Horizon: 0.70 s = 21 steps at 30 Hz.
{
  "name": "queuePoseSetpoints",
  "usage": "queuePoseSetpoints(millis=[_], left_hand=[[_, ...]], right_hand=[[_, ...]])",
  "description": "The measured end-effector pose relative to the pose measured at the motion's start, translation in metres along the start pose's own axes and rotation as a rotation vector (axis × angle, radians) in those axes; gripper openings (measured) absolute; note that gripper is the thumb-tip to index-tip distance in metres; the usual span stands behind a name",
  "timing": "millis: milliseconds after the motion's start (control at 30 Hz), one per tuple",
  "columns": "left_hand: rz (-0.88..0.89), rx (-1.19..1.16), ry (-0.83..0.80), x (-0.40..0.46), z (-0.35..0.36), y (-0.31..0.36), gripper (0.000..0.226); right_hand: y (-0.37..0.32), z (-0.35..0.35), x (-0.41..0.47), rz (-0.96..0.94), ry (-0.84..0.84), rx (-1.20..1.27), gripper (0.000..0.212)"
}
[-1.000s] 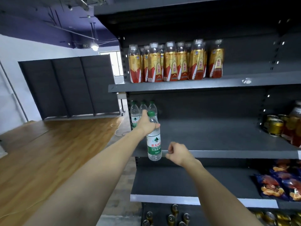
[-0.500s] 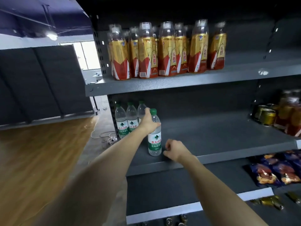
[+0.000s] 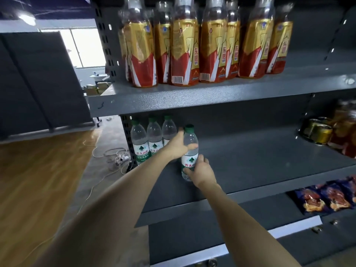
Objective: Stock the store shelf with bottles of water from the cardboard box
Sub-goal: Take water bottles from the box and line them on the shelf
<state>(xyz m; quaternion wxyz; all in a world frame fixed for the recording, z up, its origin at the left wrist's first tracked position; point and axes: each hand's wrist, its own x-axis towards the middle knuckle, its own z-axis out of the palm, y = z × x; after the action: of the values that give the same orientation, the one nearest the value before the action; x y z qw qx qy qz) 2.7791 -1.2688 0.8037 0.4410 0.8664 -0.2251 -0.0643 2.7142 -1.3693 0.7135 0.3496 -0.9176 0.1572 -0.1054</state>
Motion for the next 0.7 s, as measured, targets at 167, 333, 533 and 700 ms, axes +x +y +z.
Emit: queuePoseSetpoints(millis=[167,333,533,700], left_hand=[[-0.054,0.072,-0.028,-0.001,-0.021,-0.030,0.031],[-0.097,0.370,-0.040,-0.006,-0.034,-0.069,0.011],[-0.094,0.628,-0.055,0.005,-0.034,-0.098,0.009],[-0.077,0.675,-0.057,0.022,-0.032,-0.111,0.007]], right_hand=[[-0.012,0.018,0.010,0.055,0.080,0.044,0.056],[-0.014,0.025,0.029,0.095,0.088,0.181,0.050],[-0.022,0.028,0.071,0.127,0.024,0.181,0.048],[-0.034,0.039,0.104,0.185,0.035,0.234,0.050]])
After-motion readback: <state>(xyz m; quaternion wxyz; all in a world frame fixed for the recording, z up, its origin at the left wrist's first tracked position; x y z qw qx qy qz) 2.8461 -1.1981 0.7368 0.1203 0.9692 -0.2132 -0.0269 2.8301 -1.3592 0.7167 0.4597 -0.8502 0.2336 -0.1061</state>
